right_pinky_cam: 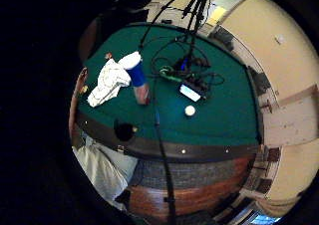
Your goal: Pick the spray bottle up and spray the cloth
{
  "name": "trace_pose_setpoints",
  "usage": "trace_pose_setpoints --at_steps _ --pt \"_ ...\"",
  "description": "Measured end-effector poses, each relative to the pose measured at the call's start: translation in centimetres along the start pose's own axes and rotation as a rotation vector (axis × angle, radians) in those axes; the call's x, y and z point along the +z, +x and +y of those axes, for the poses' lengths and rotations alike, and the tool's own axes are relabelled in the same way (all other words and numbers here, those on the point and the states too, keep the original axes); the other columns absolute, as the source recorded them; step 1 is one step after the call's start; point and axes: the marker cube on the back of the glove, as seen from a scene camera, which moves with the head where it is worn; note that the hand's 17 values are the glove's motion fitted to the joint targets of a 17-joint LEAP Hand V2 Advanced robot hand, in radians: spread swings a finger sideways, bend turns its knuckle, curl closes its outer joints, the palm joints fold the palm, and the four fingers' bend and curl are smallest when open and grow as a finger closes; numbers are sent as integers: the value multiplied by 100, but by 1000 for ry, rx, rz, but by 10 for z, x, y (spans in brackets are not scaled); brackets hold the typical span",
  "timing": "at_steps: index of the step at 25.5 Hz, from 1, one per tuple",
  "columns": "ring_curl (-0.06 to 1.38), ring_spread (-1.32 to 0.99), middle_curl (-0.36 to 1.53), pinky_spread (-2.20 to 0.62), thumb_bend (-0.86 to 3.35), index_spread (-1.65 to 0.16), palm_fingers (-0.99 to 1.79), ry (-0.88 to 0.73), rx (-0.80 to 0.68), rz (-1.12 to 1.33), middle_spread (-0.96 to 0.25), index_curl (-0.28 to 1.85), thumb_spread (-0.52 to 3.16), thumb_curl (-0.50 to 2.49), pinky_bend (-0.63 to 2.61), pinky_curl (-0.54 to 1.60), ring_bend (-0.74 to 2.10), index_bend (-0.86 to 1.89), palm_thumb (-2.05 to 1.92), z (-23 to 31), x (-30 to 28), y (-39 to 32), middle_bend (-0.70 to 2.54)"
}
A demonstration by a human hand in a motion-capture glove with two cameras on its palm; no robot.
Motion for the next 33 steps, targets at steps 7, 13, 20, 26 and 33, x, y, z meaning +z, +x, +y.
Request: trace_pose_setpoints --at_steps 7,13,20,26,33 --pt "12 -8 11 17 14 -36 33 25 -1 19 -13 13 67 12 41 17 28 17 35 1 3 5 19" --pt "15 -10 15 20 10 -42 31 3 -7 18 -15 17 81 16 42 21 29 16 37 5 5 14 19" --pt "18 -10 19 22 5 -44 30 38 6 -118 -15 19 89 19 43 24 30 15 39 10 23 37 19" --pt "21 -11 22 22 2 -44 33 134 3 -320 -15 20 92 22 44 26 34 14 42 15 58 63 19" --pt "23 -12 24 21 -1 -44 35 71 143 -600 -16 22 94 25 43 28 36 15 46 28 98 78 18"
